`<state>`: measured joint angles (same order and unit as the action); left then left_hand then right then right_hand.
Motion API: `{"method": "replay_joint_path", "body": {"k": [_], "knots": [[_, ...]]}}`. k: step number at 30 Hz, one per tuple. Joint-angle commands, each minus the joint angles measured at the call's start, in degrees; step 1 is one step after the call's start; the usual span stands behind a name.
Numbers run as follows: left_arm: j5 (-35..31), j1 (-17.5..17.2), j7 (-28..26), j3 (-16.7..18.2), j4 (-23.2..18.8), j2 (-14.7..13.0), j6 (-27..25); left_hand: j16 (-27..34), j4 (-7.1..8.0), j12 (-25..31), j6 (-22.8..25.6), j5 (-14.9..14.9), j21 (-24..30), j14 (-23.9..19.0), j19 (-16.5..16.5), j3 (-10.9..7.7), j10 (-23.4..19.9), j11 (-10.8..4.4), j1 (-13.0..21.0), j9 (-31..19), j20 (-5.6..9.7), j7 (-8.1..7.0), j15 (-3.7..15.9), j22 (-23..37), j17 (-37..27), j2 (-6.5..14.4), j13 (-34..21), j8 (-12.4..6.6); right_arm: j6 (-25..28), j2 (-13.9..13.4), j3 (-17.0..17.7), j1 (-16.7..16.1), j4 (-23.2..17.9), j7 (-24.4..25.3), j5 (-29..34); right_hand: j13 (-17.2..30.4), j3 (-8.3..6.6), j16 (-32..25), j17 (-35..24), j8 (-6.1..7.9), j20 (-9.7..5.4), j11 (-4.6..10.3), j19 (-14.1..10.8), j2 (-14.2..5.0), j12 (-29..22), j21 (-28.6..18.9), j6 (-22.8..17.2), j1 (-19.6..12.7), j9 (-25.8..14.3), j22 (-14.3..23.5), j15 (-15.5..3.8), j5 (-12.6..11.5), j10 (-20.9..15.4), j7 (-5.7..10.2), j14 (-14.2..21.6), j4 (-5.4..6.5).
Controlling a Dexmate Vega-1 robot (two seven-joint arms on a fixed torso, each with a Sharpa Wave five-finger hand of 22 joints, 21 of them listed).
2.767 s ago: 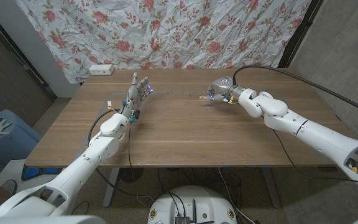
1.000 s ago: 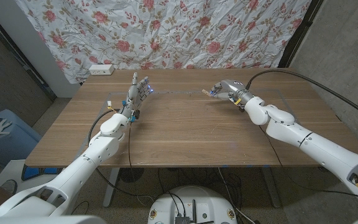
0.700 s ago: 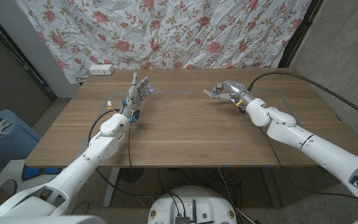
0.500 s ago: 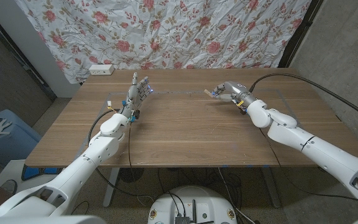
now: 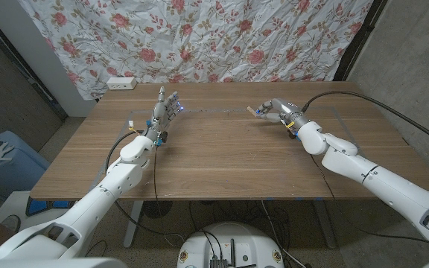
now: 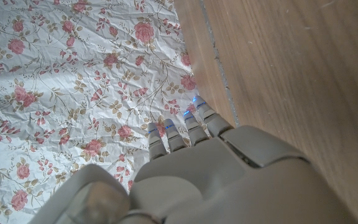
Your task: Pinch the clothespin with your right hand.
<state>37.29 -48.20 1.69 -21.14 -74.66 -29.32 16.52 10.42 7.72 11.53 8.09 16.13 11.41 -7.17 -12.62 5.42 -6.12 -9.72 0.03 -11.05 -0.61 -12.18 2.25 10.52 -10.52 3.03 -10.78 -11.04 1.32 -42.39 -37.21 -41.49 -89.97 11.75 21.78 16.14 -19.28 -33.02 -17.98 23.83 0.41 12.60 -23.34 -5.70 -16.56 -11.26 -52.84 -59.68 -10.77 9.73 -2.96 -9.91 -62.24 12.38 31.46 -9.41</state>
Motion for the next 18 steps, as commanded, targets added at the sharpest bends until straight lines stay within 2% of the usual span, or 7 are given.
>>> {"method": "replay_joint_path", "body": {"k": [1, 18], "knots": [[0.0, 0.0, 0.0, 0.0, 0.0, 0.0, 0.0, 0.5, 0.33, 0.3, 0.0, 0.5, 0.4, -0.5, -0.4, -0.04, -0.1, -0.40, 0.2, -0.3, 0.06, -0.50, 0.37, 0.1, -0.2, 0.5, -0.1, -0.37, -0.6, -0.1, 0.4, -0.6, 0.2, 1.0, -1.6, 0.4, 0.20, -0.3, -0.2, 0.34, -0.32, 0.04, -0.4, -0.20, -0.5, -0.3, -0.8, -0.8, -0.3, 0.1, -9.32, -0.4, -0.9, -0.01, 0.5, -0.18], [0.0, 0.0, 0.0, 0.0, 0.0, 0.0, 0.0, 0.5, 0.33, 0.3, 0.0, 0.5, 0.4, -0.5, -0.4, -0.04, -0.1, -0.40, 0.2, -0.3, 0.09, -0.50, 0.39, 0.1, -0.2, 0.5, -0.1, -0.37, -1.1, -0.2, 1.5, -2.3, -0.5, 2.8, -3.3, 1.4, 0.27, -0.8, -0.6, 0.84, -0.49, 0.01, -0.6, -0.70, -1.5, -0.2, -3.0, -1.8, -0.3, 0.1, -9.52, -0.2, -2.4, -0.27, 1.7, -0.16]]}}
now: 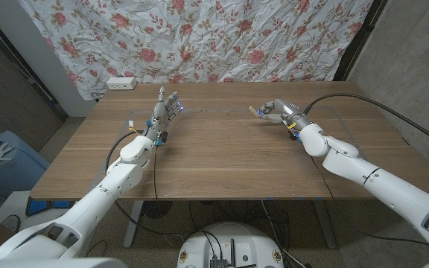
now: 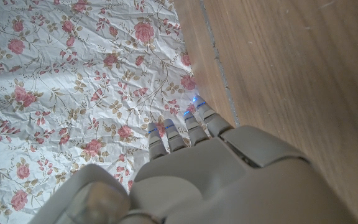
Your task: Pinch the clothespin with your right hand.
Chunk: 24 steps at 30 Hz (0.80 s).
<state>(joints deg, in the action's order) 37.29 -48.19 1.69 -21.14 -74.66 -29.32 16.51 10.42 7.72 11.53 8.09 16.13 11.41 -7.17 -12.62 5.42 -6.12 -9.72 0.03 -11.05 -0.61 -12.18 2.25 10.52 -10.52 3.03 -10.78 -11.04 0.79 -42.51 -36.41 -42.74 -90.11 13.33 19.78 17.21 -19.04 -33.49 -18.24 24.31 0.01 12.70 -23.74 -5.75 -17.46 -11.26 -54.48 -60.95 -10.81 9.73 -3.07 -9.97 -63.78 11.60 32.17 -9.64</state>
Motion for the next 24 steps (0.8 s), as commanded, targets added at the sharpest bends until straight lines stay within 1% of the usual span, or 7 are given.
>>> {"method": "replay_joint_path", "body": {"k": [1, 6, 9, 18, 24], "knots": [[0.0, 0.0, 0.0, 0.0, 0.0, 0.0, 0.0, 0.5, 0.33, 0.3, 0.0, 0.5, 0.4, -0.5, -0.4, -0.04, -0.1, -0.40, 0.2, -0.3, 0.08, -0.50, 0.40, 0.1, -0.2, 0.5, -0.1, -0.37, -0.6, 0.0, 0.8, -1.2, -0.3, 1.4, -1.5, 0.4, 0.05, -0.4, -0.3, 0.40, -0.13, -0.10, -0.2, -0.67, -0.7, -0.2, -1.5, -0.6, -0.3, 0.1, -9.45, -0.1, -1.0, 0.49, 1.1, 0.07], [0.0, 0.0, 0.0, 0.0, 0.0, 0.0, 0.0, 0.5, 0.33, 0.4, 0.0, 0.5, 0.4, -0.5, -0.4, -0.04, -0.2, -0.37, 0.2, -0.3, 0.09, -0.50, 0.38, 0.1, -0.2, 0.5, -0.1, -0.37, -0.5, 0.4, 1.1, -1.6, -0.1, 2.0, -2.1, 0.8, -0.07, -0.9, -0.7, 0.49, -0.48, -0.17, -0.4, -1.03, -1.0, -0.2, -2.0, -1.3, -0.3, 0.1, -9.86, -0.1, -1.4, 0.43, 2.0, -0.07], [0.0, 0.0, 0.0, 0.0, 0.0, 0.0, 0.0, 0.5, 0.33, 0.4, 0.0, 0.5, 0.4, -0.5, -0.4, -0.04, -0.2, -0.34, 0.2, -0.3, 0.08, -0.50, 0.38, 0.1, -0.2, 0.5, -0.1, -0.37, -0.5, 0.5, 1.1, -1.7, -0.1, 2.4, -2.2, 1.1, -0.15, -1.1, -0.8, 0.38, -0.93, -0.24, -0.4, -1.17, -1.2, -0.2, -2.0, -1.7, -0.3, 0.1, -9.96, -0.2, -1.5, 0.41, 2.4, -0.16], [0.0, 0.0, 0.0, 0.0, 0.0, 0.0, 0.0, 0.5, 0.32, 0.4, 0.0, 0.5, 0.4, -0.5, -0.4, -0.04, -0.2, -0.47, 0.2, -0.3, 0.05, -0.50, 0.39, 0.1, -0.2, 0.5, -0.1, -0.37, -0.6, 0.7, 1.1, -1.4, 0.6, 1.9, -3.1, 1.7, -0.06, -1.8, -1.4, 0.24, -1.17, -0.41, -0.5, -1.08, -1.6, -0.2, -2.1, -2.8, -0.3, 0.1, -10.18, -0.3, -1.9, 0.32, 3.4, -0.38], [0.0, 0.0, 0.0, 0.0, 0.0, 0.0, 0.0, 0.5, 0.33, 0.4, 0.0, 0.5, 0.4, -0.5, -0.4, -0.04, -0.2, -0.48, 0.2, -0.3, 0.09, -0.50, 0.40, 0.1, -0.2, 0.5, -0.1, -0.36, -1.7, 0.8, 0.9, -0.8, 1.7, 1.7, -3.6, 2.0, -0.01, -1.8, -1.5, 0.21, -1.31, -0.51, -0.5, -1.04, -1.8, -0.1, -2.3, -3.1, -0.3, 0.1, -10.10, -0.3, -2.0, 0.29, 3.6, -0.32]]}}
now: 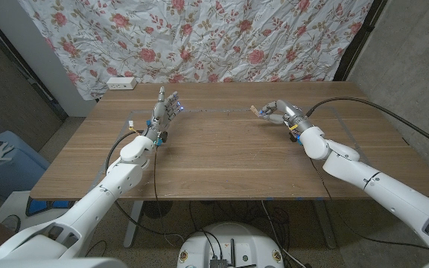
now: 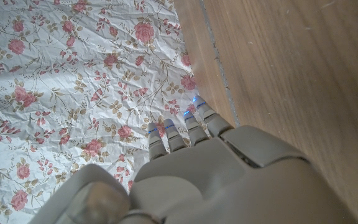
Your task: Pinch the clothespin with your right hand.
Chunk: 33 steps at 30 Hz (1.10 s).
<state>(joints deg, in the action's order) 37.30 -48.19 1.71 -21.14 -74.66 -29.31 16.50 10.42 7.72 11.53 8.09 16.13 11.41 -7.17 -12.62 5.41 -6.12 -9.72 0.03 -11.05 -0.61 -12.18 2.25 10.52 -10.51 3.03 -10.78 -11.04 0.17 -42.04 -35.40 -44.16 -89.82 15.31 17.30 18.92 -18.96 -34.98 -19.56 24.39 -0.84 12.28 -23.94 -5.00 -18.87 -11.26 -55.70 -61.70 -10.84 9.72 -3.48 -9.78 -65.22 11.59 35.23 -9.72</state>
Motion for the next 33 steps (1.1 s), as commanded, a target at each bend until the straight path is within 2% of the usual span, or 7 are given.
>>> {"method": "replay_joint_path", "body": {"k": [1, 20, 33], "knots": [[0.0, 0.0, 0.0, 0.0, 0.1, 0.0, 0.0, 0.5, 0.33, 0.3, 0.0, 0.5, 0.4, -0.5, -0.4, -0.04, -0.1, -0.35, 0.2, -0.3, 0.07, -0.50, 0.38, 0.1, -0.2, 0.5, -0.1, -0.36, -1.1, 0.4, -0.1, 0.7, 1.6, -0.4, -1.2, 0.4, -0.07, -0.4, -0.2, 0.12, -0.49, -0.11, -0.2, -1.80, -0.4, -0.1, -1.1, -2.4, -0.2, 0.2, -9.70, -0.5, -0.5, 0.30, 0.7, -0.20], [0.0, 0.0, 0.0, 0.0, 0.0, 0.0, 0.0, 0.5, 0.33, 0.3, 0.0, 0.5, 0.4, -0.5, -0.3, -0.04, -0.1, -0.40, 0.2, -0.3, 0.04, -0.50, 0.40, 0.1, -0.2, 0.5, -0.1, -0.36, -2.1, 0.1, -0.1, 1.5, 2.5, -1.6, -2.3, 1.2, 0.36, 1.7, 0.5, -0.77, 0.12, 0.04, -0.1, -1.60, 0.1, 0.0, -0.1, -1.0, -0.2, 0.2, -8.71, -0.4, 1.3, 0.52, -0.6, 0.98], [0.0, 0.0, 0.0, 0.0, 0.0, 0.0, 0.0, 0.5, 0.33, 0.4, 0.0, 0.5, 0.4, -0.5, -0.4, -0.05, -0.2, -0.44, 0.2, -0.3, 0.08, -0.50, 0.38, 0.1, -0.2, 0.5, -0.1, -0.36, -2.2, 0.0, 0.0, 1.5, 2.3, -1.9, -2.6, 1.4, 0.68, 2.3, 0.5, -1.24, 0.34, 0.13, 0.0, -1.54, 0.6, 0.0, 0.5, -0.4, -0.2, 0.2, -8.63, -0.4, 2.4, 0.66, -1.2, 1.22]]}}
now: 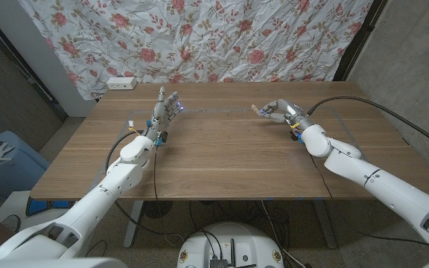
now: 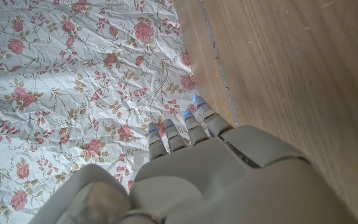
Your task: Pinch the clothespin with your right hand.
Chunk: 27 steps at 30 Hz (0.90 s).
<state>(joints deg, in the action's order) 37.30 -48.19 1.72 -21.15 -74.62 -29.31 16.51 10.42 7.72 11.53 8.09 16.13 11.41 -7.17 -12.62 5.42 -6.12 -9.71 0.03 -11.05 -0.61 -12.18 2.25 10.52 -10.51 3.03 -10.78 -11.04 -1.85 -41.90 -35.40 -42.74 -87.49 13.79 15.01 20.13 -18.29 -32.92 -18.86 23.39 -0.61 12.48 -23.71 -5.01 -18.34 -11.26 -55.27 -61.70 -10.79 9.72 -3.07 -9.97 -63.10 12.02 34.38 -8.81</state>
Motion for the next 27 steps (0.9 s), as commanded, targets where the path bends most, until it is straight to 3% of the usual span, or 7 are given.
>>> {"method": "replay_joint_path", "body": {"k": [1, 27], "knots": [[0.0, 0.0, 0.0, 0.0, 0.0, 0.0, 0.0, 0.5, 0.33, 0.4, 0.0, 0.5, 0.4, -0.5, -0.3, -0.05, -0.2, -0.45, 0.2, -0.3, 0.05, -0.50, 0.36, 0.1, -0.2, 0.5, -0.1, -0.36, -0.2, -0.1, 0.0, 0.1, 0.1, -0.4, -0.4, 0.2, 0.06, 0.3, -0.2, -0.32, 0.11, -0.06, -0.2, -1.50, 0.2, 0.0, 0.2, -0.3, -0.3, 0.2, -9.02, -0.2, 0.4, 0.23, -0.3, 0.33], [0.0, 0.0, 0.0, 0.0, 0.0, 0.0, 0.0, 0.5, 0.33, 0.3, 0.0, 0.5, 0.4, -0.5, -0.4, -0.05, -0.1, -0.43, 0.2, -0.3, 0.10, -0.50, 0.45, 0.1, -0.2, 0.5, -0.1, -0.36, 0.2, -0.7, -0.2, 0.5, -0.5, -2.0, -0.5, 0.1, 1.05, 0.6, -0.5, -1.39, 0.56, -0.11, 0.0, -1.28, 1.5, 0.0, 1.6, 1.2, -0.3, 0.2, -8.84, -0.1, 2.6, 0.42, -0.9, 0.67]]}}
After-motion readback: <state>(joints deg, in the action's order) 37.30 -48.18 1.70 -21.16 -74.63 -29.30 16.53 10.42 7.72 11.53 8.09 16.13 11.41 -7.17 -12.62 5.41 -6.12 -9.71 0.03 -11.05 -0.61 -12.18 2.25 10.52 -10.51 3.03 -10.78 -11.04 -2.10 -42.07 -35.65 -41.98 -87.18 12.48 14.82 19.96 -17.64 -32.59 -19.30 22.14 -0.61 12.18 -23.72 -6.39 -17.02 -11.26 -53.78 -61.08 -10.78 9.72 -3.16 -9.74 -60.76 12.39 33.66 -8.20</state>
